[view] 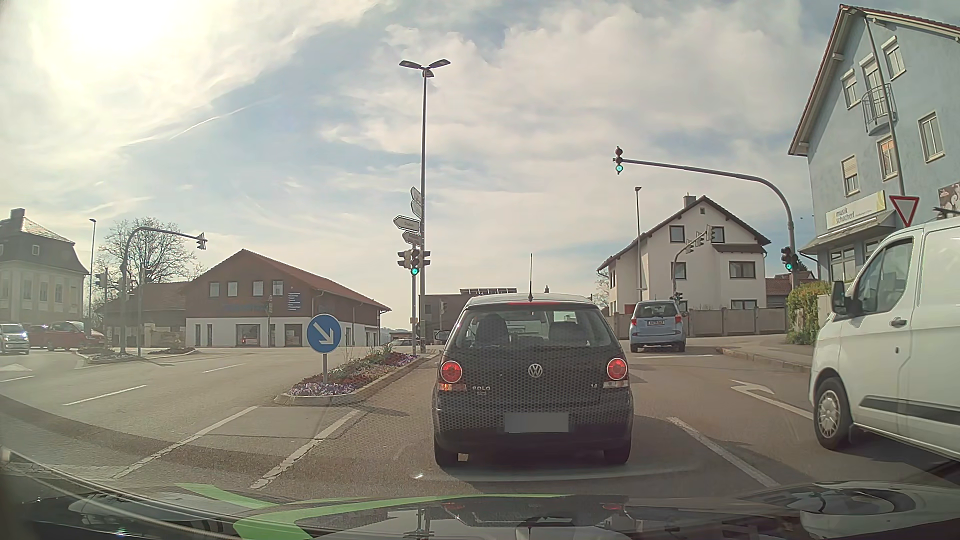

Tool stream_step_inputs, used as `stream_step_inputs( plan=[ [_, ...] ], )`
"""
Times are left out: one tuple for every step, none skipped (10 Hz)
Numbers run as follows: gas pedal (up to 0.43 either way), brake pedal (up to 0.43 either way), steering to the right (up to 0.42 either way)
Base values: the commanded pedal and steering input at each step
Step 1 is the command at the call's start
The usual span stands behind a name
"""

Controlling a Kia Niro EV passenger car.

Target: Follow the waypoints while adhering to traffic rules and regulations

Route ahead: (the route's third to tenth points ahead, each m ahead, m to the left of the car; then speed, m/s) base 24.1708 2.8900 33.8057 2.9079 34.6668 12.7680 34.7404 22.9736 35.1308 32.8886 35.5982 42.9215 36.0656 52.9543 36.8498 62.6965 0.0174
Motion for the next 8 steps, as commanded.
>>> stream_step_inputs(
  plan=[
    [0.000, 0.280, 0.003],
    [0.000, 0.207, 0.003],
    [0.000, 0.000, 0.003],
    [0.000, 0.000, 0.003],
    [0.138, 0.000, 0.003],
    [0.390, 0.000, 0.003],
    [0.480, 0.000, 0.003],
    [0.512, 0.000, 0.003]
  ],
)
